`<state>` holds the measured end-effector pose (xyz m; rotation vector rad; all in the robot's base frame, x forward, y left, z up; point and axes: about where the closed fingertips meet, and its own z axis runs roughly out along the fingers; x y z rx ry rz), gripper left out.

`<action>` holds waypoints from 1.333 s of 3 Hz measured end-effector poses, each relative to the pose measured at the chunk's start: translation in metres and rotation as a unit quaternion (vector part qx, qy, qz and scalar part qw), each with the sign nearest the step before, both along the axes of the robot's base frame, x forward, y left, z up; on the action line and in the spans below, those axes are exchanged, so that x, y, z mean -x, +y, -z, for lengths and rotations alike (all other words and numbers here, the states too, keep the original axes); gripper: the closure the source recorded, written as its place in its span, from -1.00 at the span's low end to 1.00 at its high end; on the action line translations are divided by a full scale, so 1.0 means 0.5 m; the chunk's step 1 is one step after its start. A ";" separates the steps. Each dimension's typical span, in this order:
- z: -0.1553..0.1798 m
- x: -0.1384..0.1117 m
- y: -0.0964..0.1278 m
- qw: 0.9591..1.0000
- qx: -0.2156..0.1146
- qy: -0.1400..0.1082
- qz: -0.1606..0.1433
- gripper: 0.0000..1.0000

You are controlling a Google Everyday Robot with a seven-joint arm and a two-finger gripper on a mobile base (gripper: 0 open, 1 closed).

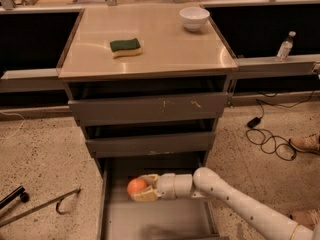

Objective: Pick orange from bottom drawer and place on counter

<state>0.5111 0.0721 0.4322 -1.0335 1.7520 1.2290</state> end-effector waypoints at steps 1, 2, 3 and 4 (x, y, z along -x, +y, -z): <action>-0.194 -0.064 -0.035 0.998 -0.041 -0.044 -0.008 1.00; -0.404 -0.091 -0.070 0.993 -0.070 -0.090 -0.035 1.00; -0.508 -0.103 -0.092 0.989 -0.079 -0.117 -0.050 1.00; -0.508 -0.103 -0.092 0.989 -0.079 -0.117 -0.050 1.00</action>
Offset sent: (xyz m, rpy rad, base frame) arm 0.0627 -0.0646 0.3395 0.2009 -0.3137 0.1275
